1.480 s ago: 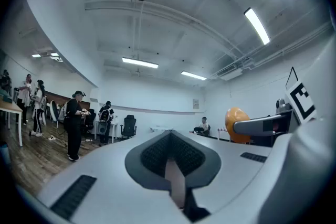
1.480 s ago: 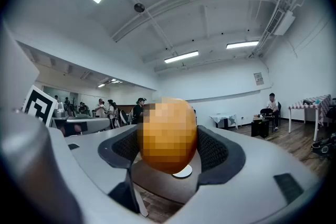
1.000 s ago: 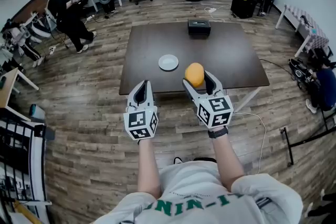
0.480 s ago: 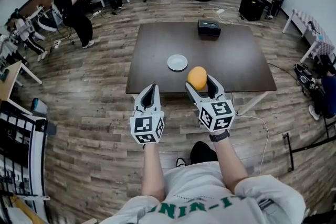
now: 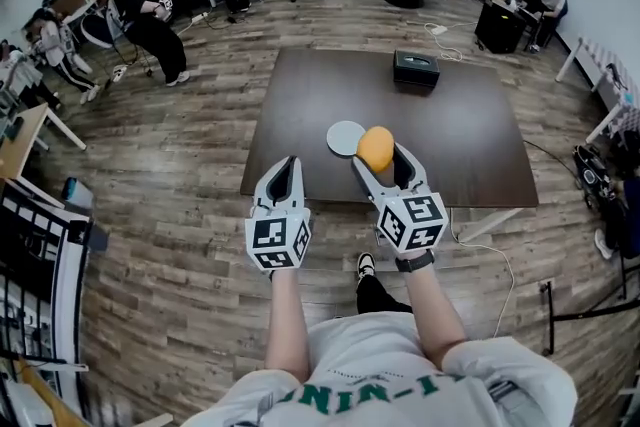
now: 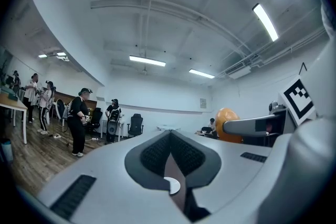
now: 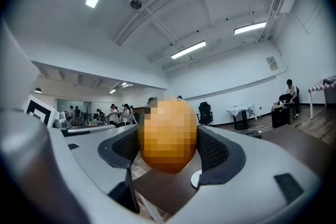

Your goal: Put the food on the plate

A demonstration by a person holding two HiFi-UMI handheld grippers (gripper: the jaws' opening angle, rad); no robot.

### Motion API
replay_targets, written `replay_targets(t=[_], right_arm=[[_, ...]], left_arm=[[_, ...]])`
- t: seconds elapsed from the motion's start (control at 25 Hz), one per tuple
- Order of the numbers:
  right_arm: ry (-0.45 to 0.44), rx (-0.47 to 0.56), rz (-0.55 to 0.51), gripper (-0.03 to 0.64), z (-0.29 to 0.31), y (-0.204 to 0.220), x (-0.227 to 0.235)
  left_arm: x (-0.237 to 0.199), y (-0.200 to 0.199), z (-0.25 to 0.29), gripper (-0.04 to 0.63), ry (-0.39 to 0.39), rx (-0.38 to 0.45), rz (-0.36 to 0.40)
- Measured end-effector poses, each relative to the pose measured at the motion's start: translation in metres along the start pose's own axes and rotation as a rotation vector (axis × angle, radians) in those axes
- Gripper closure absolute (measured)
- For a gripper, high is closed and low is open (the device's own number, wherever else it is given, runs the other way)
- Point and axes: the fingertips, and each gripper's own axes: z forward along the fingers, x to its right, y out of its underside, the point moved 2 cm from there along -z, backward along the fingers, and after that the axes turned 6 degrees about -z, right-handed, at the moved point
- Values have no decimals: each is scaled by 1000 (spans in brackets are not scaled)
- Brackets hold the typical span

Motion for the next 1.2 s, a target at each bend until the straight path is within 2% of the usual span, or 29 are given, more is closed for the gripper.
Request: replay_targets(t=[0.36, 0.6, 0.8, 1.2], right_arm=[[-62, 50, 22, 278, 106, -27, 83], [-119, 30, 21, 276, 160, -18, 120], [-157, 14, 33, 276, 186, -1, 145], [-165, -52, 81, 276, 223, 32, 169]], left_arm=[[-11, -18, 134, 583, -34, 28, 33], [-17, -9, 200, 583, -62, 17, 46], [-22, 13, 236, 583, -119, -4, 40], [-35, 47, 269, 583, -130, -78, 19]])
